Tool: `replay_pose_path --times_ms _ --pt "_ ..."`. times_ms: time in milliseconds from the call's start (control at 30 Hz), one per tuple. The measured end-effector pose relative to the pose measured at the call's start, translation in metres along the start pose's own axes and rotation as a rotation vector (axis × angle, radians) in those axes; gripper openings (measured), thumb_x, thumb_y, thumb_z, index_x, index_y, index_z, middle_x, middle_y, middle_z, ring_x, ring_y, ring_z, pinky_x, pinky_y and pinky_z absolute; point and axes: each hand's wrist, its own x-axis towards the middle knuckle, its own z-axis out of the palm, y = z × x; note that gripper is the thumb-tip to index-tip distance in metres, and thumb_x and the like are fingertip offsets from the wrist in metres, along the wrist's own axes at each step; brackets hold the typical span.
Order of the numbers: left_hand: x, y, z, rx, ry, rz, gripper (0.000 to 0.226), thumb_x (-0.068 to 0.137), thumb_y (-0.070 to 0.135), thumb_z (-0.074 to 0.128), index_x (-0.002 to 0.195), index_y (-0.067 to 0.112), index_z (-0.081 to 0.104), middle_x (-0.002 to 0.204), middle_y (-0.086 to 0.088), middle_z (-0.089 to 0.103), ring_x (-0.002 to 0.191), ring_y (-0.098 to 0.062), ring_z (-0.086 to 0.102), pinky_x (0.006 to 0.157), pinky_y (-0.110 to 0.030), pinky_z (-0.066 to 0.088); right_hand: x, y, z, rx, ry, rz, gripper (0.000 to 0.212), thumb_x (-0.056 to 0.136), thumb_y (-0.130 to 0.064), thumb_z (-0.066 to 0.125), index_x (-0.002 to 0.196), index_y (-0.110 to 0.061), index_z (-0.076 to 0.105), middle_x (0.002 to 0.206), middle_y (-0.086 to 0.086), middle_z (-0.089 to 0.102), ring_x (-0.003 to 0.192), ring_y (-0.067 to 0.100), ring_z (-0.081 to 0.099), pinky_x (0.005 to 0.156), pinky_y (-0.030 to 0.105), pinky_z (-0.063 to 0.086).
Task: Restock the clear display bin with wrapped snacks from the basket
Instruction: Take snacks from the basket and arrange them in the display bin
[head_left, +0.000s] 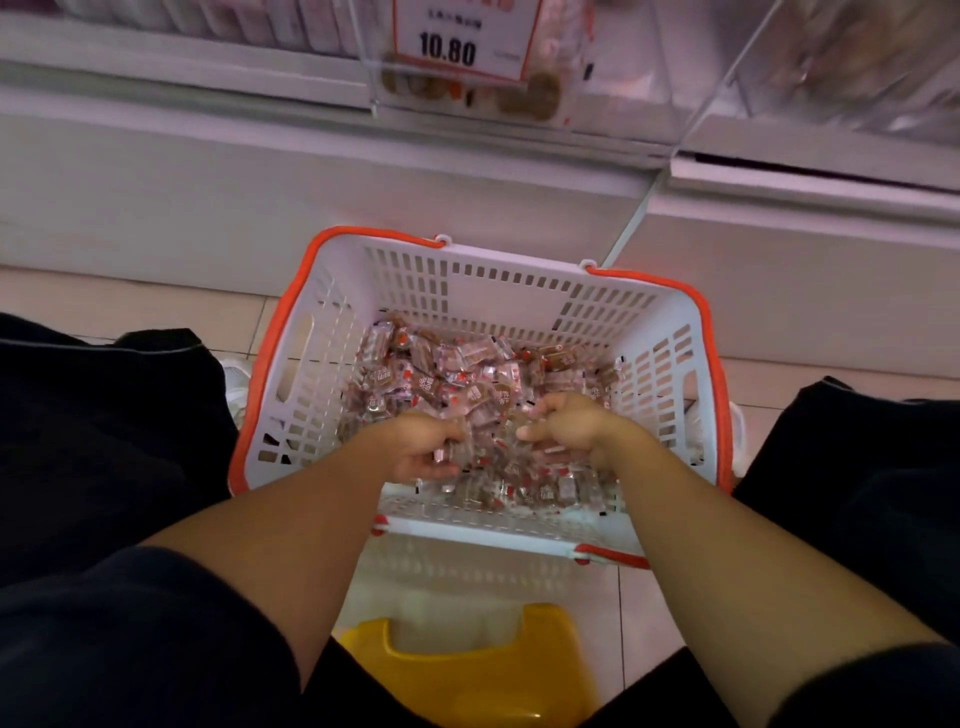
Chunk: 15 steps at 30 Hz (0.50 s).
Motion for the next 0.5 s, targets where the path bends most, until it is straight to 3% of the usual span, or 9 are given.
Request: replay_pose_path --times_ms 100,167,233,333,433,500 --pt "-0.013 0.013 -0.002 -0.08 -0.124 -0.016 0.02 0.095 0.01 0.061 0.114 0.004 0.059 0.118 -0.018 0.066 0.097 -0.029 0.072 0.078 -0.038 0.06 -0.017 -0.017 -0.01 -0.019 -0.041 -0.079 0.023 0.087 -0.001 0.071 0.102 -0.012 0.058 0.104 0.012 0.07 0.094 0.026 0.07 0.085 0.043 0.06" --pt "-0.021 0.022 -0.002 -0.115 -0.175 0.016 0.021 0.096 0.008 0.058 0.117 0.01 0.057 0.118 -0.019 0.066 0.096 -0.032 0.072 0.072 -0.037 0.06 -0.027 -0.029 -0.018 -0.002 -0.051 -0.135 0.029 0.088 0.001 0.068 0.109 -0.015 0.057 0.108 0.014 0.069 0.09 0.026 0.071 0.084 0.047 0.06" --pt "-0.026 0.031 -0.001 -0.119 -0.165 0.088 0.026 0.097 0.007 0.056 0.121 0.019 0.055 0.111 -0.017 0.069 0.091 -0.03 0.073 0.064 -0.034 0.06 -0.036 -0.041 -0.025 -0.057 -0.063 -0.172 0.049 0.088 0.001 0.069 0.129 -0.021 0.054 0.119 0.015 0.066 0.091 0.028 0.069 0.085 0.051 0.058" --pt "-0.033 0.042 0.003 0.021 -0.071 0.271 0.032 0.097 0.014 0.059 0.127 0.028 0.058 0.103 -0.009 0.073 0.08 -0.024 0.071 0.065 -0.032 0.058 -0.049 -0.053 -0.034 -0.202 -0.024 -0.223 0.065 0.086 -0.004 0.072 0.144 -0.02 0.047 0.138 0.011 0.057 0.104 0.029 0.067 0.088 0.047 0.058" --pt "-0.045 0.055 0.01 0.097 0.014 0.395 0.03 0.1 0.029 0.055 0.129 0.025 0.058 0.084 -0.002 0.076 0.069 -0.021 0.069 0.064 -0.034 0.06 -0.06 -0.064 -0.041 -0.243 0.033 -0.287 0.053 0.086 -0.009 0.074 0.136 -0.015 0.055 0.128 0.012 0.064 0.099 0.029 0.069 0.089 0.047 0.057" --pt "-0.056 0.066 0.014 0.1 0.018 0.416 0.035 0.101 0.037 0.049 0.131 0.02 0.056 0.097 -0.009 0.073 0.075 -0.026 0.07 0.065 -0.036 0.06 -0.07 -0.076 -0.041 -0.271 0.027 -0.336 0.038 0.089 -0.009 0.072 0.125 -0.014 0.061 0.112 0.013 0.072 0.089 0.028 0.073 0.083 0.046 0.06"
